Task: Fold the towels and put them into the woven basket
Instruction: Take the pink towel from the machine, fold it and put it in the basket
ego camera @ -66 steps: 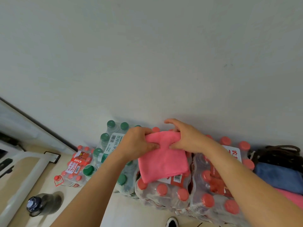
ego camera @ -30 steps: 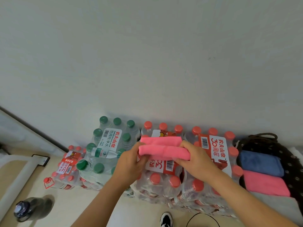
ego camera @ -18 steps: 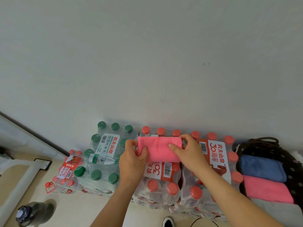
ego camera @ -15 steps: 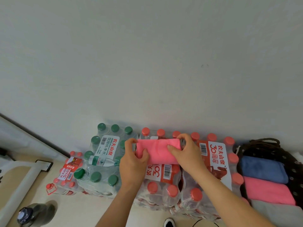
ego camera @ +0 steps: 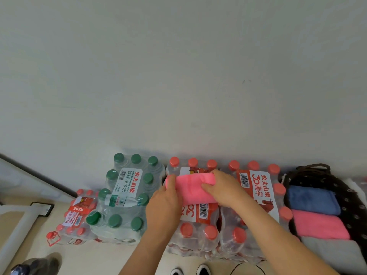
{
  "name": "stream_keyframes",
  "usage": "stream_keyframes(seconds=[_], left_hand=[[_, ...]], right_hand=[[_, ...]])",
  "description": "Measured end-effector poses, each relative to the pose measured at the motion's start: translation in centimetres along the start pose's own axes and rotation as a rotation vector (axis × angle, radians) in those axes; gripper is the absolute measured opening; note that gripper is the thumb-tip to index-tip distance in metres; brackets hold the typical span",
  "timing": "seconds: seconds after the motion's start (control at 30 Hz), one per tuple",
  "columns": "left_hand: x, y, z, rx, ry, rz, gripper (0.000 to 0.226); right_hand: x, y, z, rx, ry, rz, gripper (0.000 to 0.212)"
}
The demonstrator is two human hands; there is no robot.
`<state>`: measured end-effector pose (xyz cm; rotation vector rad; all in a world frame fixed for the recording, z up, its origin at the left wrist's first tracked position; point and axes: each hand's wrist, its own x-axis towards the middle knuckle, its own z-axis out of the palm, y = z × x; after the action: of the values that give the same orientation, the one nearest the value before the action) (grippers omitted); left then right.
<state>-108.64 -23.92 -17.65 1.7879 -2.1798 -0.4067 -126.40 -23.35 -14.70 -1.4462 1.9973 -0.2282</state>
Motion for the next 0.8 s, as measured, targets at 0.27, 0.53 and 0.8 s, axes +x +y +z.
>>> stream_keyframes(seconds=[0.27,0.53,0.8], left_hand=[[1.0,-1.1,-2.5,-0.652,-0.216,-0.259,0.071],[2.1,-1.5,-5.6,-1.418,-0.729,-0.277,0.054],[1.0,5.3,-6.2,-1.435,-0.742,-0.235,0.035]], right_hand=[[-1.2,0.1,-1.4,0.367,-0.029,0.117,0.048],[-5.7,0.5,-3.6,1.151,-0.186,0.022,0.039],[-9.8,2.7,-6.6,1.317,-0.092,0.017,0.05]])
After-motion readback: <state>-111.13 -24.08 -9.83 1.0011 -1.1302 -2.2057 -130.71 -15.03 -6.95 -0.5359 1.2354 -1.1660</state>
